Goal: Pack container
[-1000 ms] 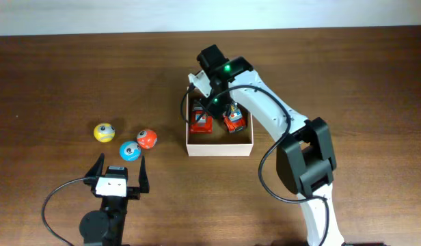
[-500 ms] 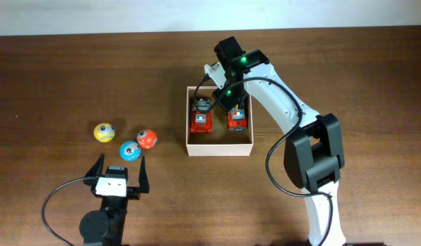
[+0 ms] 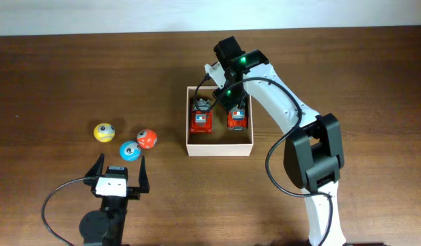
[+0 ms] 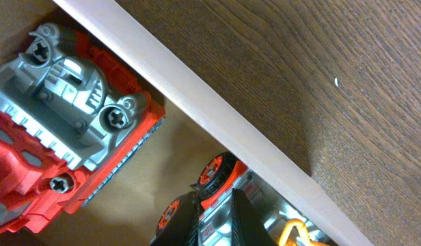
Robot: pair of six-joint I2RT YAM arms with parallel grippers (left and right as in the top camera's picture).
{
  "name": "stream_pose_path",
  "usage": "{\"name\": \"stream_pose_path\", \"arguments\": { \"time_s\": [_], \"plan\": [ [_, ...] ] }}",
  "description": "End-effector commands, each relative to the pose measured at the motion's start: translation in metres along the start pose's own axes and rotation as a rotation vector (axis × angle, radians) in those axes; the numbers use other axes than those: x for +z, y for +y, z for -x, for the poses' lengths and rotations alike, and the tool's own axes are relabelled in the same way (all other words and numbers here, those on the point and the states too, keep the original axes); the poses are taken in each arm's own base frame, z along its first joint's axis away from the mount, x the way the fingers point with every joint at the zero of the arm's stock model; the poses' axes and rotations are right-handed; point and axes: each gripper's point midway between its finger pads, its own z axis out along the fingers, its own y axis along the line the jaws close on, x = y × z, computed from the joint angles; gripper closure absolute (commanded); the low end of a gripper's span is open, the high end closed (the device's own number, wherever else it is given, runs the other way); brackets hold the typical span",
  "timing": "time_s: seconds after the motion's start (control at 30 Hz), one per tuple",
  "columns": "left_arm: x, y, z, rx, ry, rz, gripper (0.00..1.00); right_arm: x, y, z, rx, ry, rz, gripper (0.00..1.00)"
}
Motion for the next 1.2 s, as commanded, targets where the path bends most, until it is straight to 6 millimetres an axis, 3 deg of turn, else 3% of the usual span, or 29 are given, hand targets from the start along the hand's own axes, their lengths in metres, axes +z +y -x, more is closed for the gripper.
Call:
{"name": "stream_pose_path", "arguments": {
  "time_s": [0.0, 0.2, 0.3, 0.47, 0.53, 0.63, 0.7, 0.8, 0.97, 1.17],
  "plan": [
    [0.0, 0.002, -0.002, 0.016, 0.001, 0.009, 0.01, 0.003, -0.003, -0.002, 0.011, 0.01, -0.014, 0.88],
    [0.0, 0.002, -0.002, 0.016, 0.001, 0.009, 0.01, -0.015, 0.006, 0.003, -0.003, 0.007, -0.003, 0.86],
    [0.0, 0.002, -0.002, 0.016, 0.001, 0.009, 0.01, -0.049, 0.021, 0.014, -0.029, -0.018, 0.008, 0.82],
    [0.0, 0.001, -0.002, 0.016, 0.001, 0.009, 0.01, -0.086, 0.029, 0.026, -0.048, -0.068, 0.0, 0.78],
    [0.0, 0.001, -0.002, 0.016, 0.001, 0.009, 0.01, -0.101, 0.029, 0.029, -0.041, -0.085, -0.004, 0.73],
    [0.0, 0.002, -0.002, 0.016, 0.001, 0.009, 0.01, -0.119, 0.021, 0.032, -0.008, -0.108, -0.027, 0.56],
    [0.0, 0.002, -0.002, 0.016, 0.001, 0.009, 0.01, -0.132, 0.006, 0.032, 0.056, -0.121, -0.071, 0.42],
    [0.0, 0.002, -0.002, 0.016, 0.001, 0.009, 0.01, -0.15, -0.02, 0.025, 0.136, -0.128, -0.133, 0.28],
    [0.0, 0.002, -0.002, 0.016, 0.001, 0.009, 0.01, -0.174, -0.07, 0.003, 0.305, -0.118, -0.248, 0.23],
    [0.0, 0.002, -0.002, 0.016, 0.002, 0.009, 0.01, -0.189, -0.134, -0.045, 0.512, -0.04, -0.408, 0.18]
  ]
}}
